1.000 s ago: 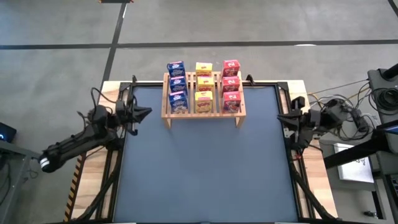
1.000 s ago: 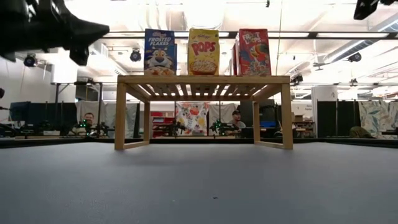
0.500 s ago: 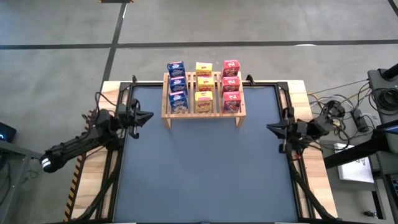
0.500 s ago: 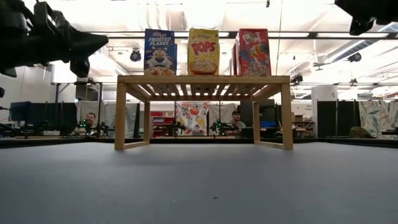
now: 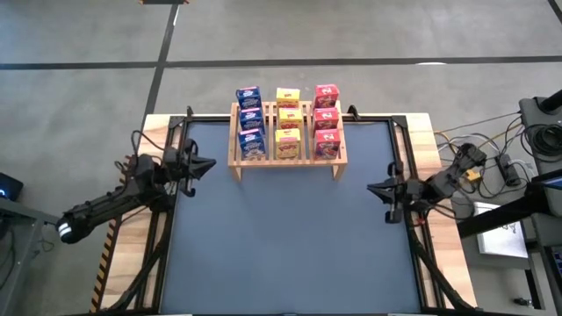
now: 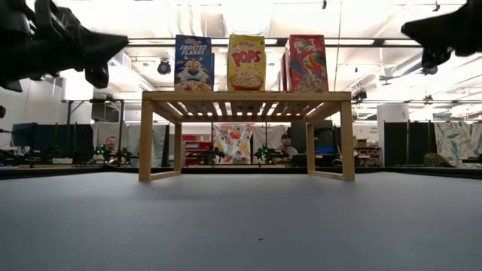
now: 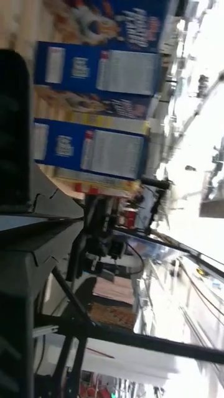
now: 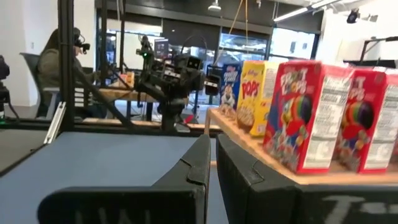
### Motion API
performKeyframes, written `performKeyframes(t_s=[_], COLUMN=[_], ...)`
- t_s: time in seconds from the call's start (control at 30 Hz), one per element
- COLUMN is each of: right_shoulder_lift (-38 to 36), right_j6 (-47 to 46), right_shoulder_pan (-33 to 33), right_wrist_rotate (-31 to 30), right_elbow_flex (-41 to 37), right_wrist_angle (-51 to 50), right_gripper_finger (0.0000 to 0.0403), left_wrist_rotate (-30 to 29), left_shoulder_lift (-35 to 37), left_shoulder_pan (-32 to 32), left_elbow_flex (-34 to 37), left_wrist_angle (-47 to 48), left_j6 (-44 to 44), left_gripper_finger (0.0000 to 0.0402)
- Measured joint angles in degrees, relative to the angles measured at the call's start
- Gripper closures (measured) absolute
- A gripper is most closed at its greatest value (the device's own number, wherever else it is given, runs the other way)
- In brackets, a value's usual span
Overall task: Stack cereal on shelf
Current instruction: Return to Home Position
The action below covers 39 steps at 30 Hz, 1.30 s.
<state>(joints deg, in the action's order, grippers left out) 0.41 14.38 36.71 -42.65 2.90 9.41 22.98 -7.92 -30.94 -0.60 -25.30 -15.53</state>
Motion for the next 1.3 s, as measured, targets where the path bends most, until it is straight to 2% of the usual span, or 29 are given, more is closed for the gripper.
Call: performKeyframes(t_s=[0.2,0.47,0.67,1.3], right_shoulder_lift=[0.08,0.10,0.15,1.21], right_j6=[-2.93,-3.83,-4.29,-3.90], right_shoulder_pan=[0.00,0.00,0.00,0.00], right_wrist_rotate=[-1.02,-1.10,-6.79,-6.88], right_elbow_flex=[-2.21,-2.21,-2.23,-2.28], right_wrist_angle=[1.56,1.23,0.13,-2.71], right_gripper_finger=[0.0385,0.0385,0.0385,0.0385], left_wrist_rotate=[-3.00,-2.97,-2.96,-2.93], left_shoulder_lift=[-1.21,-1.68,-1.73,-2.23], left_shoulder_pan=[0.00,0.02,0.02,0.02], left_elbow_flex=[0.00,0.00,0.02,-0.66], left_wrist_angle=[2.80,2.61,2.62,2.63], left_j6=[-1.25,-2.15,-3.21,-3.04], left_gripper_finger=[0.0401,0.0401,0.0401,0.0401])
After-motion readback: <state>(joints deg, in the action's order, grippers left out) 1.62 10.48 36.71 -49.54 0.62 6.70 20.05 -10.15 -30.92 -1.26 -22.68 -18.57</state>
